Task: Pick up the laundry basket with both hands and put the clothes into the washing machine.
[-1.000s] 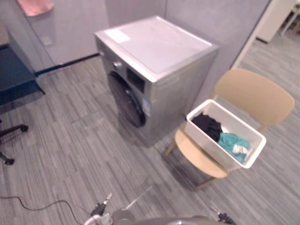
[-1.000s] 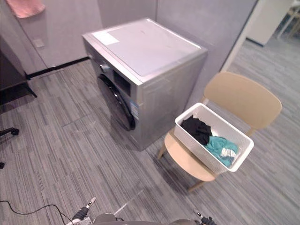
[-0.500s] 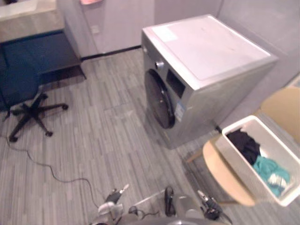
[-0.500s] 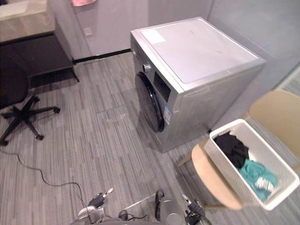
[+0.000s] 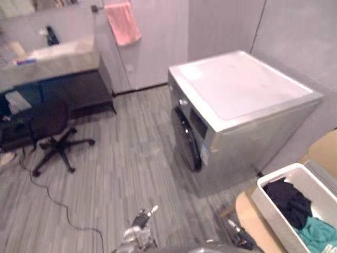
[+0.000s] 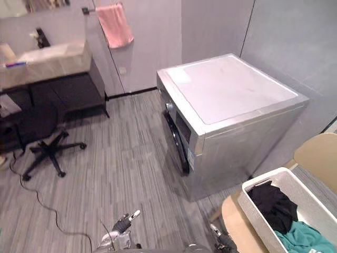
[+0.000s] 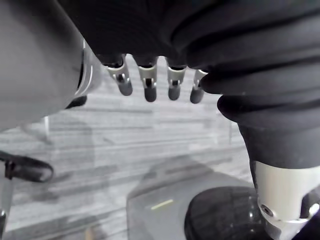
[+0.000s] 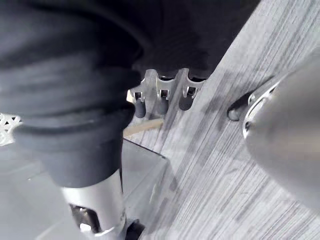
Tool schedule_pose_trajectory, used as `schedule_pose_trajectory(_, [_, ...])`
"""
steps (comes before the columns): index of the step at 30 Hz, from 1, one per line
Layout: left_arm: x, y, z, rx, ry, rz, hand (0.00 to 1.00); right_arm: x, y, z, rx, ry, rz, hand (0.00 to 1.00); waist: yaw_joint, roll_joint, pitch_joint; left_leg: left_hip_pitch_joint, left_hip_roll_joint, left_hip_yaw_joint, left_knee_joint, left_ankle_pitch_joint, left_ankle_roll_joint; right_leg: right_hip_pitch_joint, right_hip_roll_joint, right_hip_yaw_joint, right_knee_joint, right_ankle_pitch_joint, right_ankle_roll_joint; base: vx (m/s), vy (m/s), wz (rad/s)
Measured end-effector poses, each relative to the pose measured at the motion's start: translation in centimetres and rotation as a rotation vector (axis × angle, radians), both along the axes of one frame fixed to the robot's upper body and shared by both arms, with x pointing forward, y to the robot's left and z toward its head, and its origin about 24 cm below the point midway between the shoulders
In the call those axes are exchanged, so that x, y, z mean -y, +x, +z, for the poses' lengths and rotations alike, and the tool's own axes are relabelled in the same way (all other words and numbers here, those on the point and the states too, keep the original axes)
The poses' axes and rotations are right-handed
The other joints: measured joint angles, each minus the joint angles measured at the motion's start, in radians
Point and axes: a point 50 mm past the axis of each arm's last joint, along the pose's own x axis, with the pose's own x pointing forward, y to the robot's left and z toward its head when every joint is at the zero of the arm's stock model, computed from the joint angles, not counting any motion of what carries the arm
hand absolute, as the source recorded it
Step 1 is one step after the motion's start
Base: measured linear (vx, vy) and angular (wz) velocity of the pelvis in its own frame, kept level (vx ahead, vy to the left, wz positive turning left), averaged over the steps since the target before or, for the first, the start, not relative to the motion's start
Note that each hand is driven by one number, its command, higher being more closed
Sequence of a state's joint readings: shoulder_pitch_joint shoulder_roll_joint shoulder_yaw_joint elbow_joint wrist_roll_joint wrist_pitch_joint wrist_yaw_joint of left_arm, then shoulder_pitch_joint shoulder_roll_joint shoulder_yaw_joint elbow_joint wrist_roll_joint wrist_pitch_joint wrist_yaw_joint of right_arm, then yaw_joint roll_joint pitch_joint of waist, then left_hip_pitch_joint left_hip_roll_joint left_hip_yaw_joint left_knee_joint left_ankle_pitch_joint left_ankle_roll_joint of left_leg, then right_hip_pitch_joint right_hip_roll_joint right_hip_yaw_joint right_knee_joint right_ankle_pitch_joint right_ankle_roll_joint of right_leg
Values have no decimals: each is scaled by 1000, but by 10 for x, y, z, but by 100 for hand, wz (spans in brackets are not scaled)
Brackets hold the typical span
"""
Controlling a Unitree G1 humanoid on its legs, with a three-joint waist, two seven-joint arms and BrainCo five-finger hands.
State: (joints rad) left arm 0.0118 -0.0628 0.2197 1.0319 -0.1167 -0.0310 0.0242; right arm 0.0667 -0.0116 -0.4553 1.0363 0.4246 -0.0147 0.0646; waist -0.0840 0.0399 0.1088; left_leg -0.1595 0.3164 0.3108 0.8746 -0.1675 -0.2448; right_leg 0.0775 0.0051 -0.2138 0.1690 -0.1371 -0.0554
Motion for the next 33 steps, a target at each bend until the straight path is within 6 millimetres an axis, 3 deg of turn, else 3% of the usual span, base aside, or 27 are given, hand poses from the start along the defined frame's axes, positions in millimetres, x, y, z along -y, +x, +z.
schedule_pose_trajectory(1, [-2, -1, 0, -3, 2, 14, 0, 0, 1, 0, 2, 4, -14, 0, 3, -2, 0, 6, 10, 11, -51, -6, 14, -3, -9, 19, 1, 2, 6, 107, 210, -82])
schedule_pose_trajectory(2, [-8, -5, -2, -16, 13, 27, 0, 0, 6, 0, 9, 10, -18, 0, 14, -7, -3, 32, 35, 22, -169, -18, 62, -18, -26, 65, 5, 3, 24, 81, 174, -84])
schedule_pose_trajectory(4, [-17, -10, -3, -35, 34, 33, 0, -1, 13, 1, 16, 11, -5, 0, 14, -13, -6, 51, 71, -3, -318, -17, 88, -56, -44, 125, 34, -5, 45, 87, 212, -85])
schedule_pose_trajectory(5, [-25, -13, -4, -47, 48, 55, 0, -1, 18, 2, 26, 10, 1, 0, 13, -23, -11, 51, 87, -74, -401, 14, 134, -101, -64, 171, 84, -25, 61, 121, 494, -102])
schedule_pose_trajectory(6, [-32, -15, -4, -57, 69, 83, 0, 2, 14, 0, 0, 5, 7, 0, 13, -36, -13, 48, 79, -209, -451, 38, 163, -148, -101, 231, 164, -68, 98, 133, 640, -108])
schedule_pose_trajectory(7, [-32, -17, -5, -67, 72, 83, 0, 6, 9, -1, -25, -9, 26, 0, 12, -33, -15, 50, 64, -270, -462, 47, 162, -164, -128, 261, 205, -92, 133, 109, 629, -88])
schedule_pose_trajectory(8, [-30, -19, -6, -77, 68, 72, 0, 10, 3, -2, -46, -21, 41, 0, 11, -21, -22, 51, 50, -279, -489, 97, 156, -172, -148, 277, 222, -102, 165, 85, 566, -44])
schedule_pose_trajectory(9, [-21, -21, -8, -91, 51, 51, 0, 19, -8, -2, -75, -45, 47, 0, 5, 18, -45, 49, 31, -268, -550, 213, 158, -173, -157, 277, 221, -109, 210, 103, 634, -2])
schedule_pose_trajectory(10, [-22, -23, -8, -97, 61, 26, 0, 19, -19, -5, -105, -37, 41, 0, -11, 10, -65, 74, 5, -228, -583, 121, 72, -169, -199, 280, 217, -118, 249, 137, 751, 24])
schedule_pose_trajectory(11, [-26, -22, -8, -96, 74, 15, 0, 13, -23, -7, -122, -17, 40, 0, -15, -11, -77, 94, -26, -224, -617, 103, 43, -168, -232, 280, 205, -114, 263, 114, 609, 41])
schedule_pose_trajectory(12, [-35, -19, -6, -90, 108, -23, 0, -5, -28, -12, -145, 36, 39, 0, -14, -57, -89, 91, -85, -216, -656, 119, -1, -159, -289, 287, 157, -84, 282, 115, 488, 34])
schedule_pose_trajectory(14, [-52, -16, -2, -85, 175, -96, 0, -18, -32, -15, -167, 70, 16, 0, -13, -99, -104, 82, -127, -218, -679, 124, -9, -128, -327, 292, 63, 32, 295, 78, 372, 23])
schedule_pose_trajectory(16, [-56, -13, 0, -79, 202, -138, 0, -15, -32, -14, -162, 65, 13, 0, -13, -96, -104, 99, -148, -215, -704, 127, -5, -122, -341, 295, 45, 125, 311, 21, 316, 5])
schedule_pose_trajectory(17, [-58, -10, 2, -62, 221, -166, 0, -12, -30, -13, -157, 47, 13, 0, -11, -79, -104, 123, -165, -196, -743, 139, 12, -137, -353, 299, 50, 206, 314, -7, 333, -27])
schedule_pose_trajectory(18, [-56, -12, 1, -66, 222, -166, 0, -6, -22, -10, -129, 22, 23, 0, -10, -58, -102, 145, -168, -165, -777, 151, 28, -172, -353, 289, 65, 278, 295, -22, 255, -43])
schedule_pose_trajectory(19, [-56, -14, 0, -71, 225, -166, 0, -4, -18, -9, -116, 11, 39, 0, -9, -48, -99, 151, -168, -151, -786, 154, 33, -188, -353, 272, 72, 303, 271, -29, 147, -74])
schedule_pose_trajectory(21, [-54, -24, -3, -97, 222, -181, 0, 4, 3, -1, -51, -51, 110, 0, -9, -13, -76, 183, -159, -68, -816, 163, 46, -235, -356, 123, 64, 408, 149, -37, 121, -96])
schedule_pose_trajectory(22, [-55, -27, -3, -108, 222, -179, 0, 6, 10, 2, -31, -67, 130, 0, -8, -9, -70, 191, -152, -42, -828, 166, 51, -244, -359, 71, 64, 418, 136, -74, 65, -104])
schedule_pose_trajectory(23, [-55, -34, -6, -133, 223, -186, 0, 3, 24, 8, 20, -90, 188, 0, -13, 5, -54, 208, -149, 2, -851, 171, 57, -267, -364, -25, 118, 366, 117, -87, 1, -99])
schedule_pose_trajectory(24, [-59, -38, -6, -147, 233, -188, 0, -3, 43, 18, 95, -117, 266, 0, -10, -4, -52, 220, -149, 29, -863, 173, 58, -278, -364, -117, 171, 285, 105, -86, -38, -94])
schedule_pose_trajectory(25, [-61, -39, -6, -151, 240, -189, 0, -8, 55, 25, 147, -138, 316, 0, -8, -9, -51, 222, -149, 44, -867, 174, 57, -278, -359, -151, 162, 265, 108, -87, -84, -90])
schedule_pose_trajectory(26, [-65, -40, -5, -160, 256, -200, 0, -16, 81, 43, 268, -182, 397, 0, -4, -16, -50, 221, -147, 63, -875, 175, 54, -274, -336, -163, 106, 253, 126, -91, -118, -60])
schedule_pose_trajectory(27, [-67, -42, -5, -169, 262, -205, 0, -20, 94, 54, 331, -206, 428, 0, -3, -19, -50, 216, -145, 70, -877, 178, 50, -267, -324, -160, 69, 247, 134, -130, -216, -56])
schedule_pose_trajectory(28, [-67, -38, -5, -166, 263, -201, 0, -24, 121, 80, 470, -267, 477, 0, -2, -41, -45, 205, -144, 77, -883, 191, 36, -242, -301, -169, -11, 216, 162, -82, -172, -22])
schedule_pose_trajectory(30, [-53, -31, -6, -149, 227, -193, 0, -15, 145, 106, 569, -379, 534, 0, 1, -20, -26, 204, -129, 67, -911, 216, 54, -239, -266, -172, -47, 216, 162, -74, -163, -9])
schedule_pose_trajectory(33, [-42, -27, -7, -134, 206, -208, 0, 0, 167, 136, 641, -547, 613, 0, 23, -5, -28, 188, -100, 31, -938, 230, 31, -237, -214, -197, -98, 225, 149, -49, -136, -3])
